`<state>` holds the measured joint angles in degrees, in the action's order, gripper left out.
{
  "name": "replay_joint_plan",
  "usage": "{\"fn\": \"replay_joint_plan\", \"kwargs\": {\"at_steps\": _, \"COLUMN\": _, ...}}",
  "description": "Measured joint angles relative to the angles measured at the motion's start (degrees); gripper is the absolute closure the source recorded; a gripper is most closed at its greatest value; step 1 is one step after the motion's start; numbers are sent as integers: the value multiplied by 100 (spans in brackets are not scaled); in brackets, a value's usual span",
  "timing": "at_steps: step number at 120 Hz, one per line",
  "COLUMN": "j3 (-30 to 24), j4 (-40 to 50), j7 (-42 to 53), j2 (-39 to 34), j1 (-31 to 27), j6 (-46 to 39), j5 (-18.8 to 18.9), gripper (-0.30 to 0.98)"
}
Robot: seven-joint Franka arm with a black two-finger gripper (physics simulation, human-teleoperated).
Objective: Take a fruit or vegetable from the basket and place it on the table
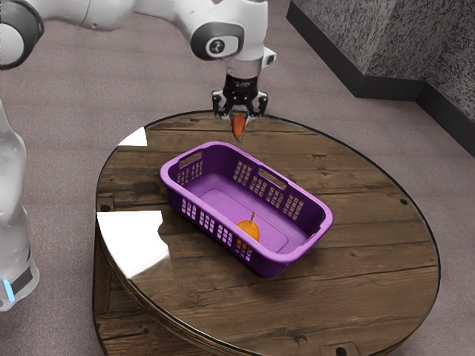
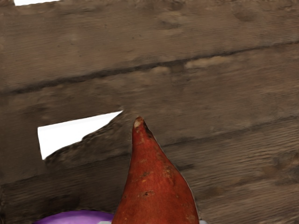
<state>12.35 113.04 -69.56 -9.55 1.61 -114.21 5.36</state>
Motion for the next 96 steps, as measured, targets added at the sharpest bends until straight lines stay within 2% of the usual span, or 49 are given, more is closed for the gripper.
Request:
{"fn": "replay_joint_plan", "kwargs": {"at_steps": 35, "j3": 1057, "j4": -86, "j7": 267, "j2": -1, "j1": -3, "j6": -12, "j5": 134, "gripper": 52}}
{"fn": "replay_joint_plan", "kwargs": {"at_steps": 58, "j3": 1282, "j4": -65, "j7": 453, "j2": 8, "j1": -4, "j6": -37, "j5": 159, "gripper": 50}}
{"fn": "replay_joint_plan", "kwargs": {"at_steps": 75, "j3": 1288, "j4": -53, "j7": 572, "j2": 6, "j1": 9, "j6": -76, "j5": 180, "gripper": 20}}
{"fn": "replay_joint_plan", "kwargs": {"at_steps": 96, "j3": 1282, "j4": -50, "j7": 726, "j2": -85, "j1": 13, "j6": -74, "j5": 131, "gripper": 6}}
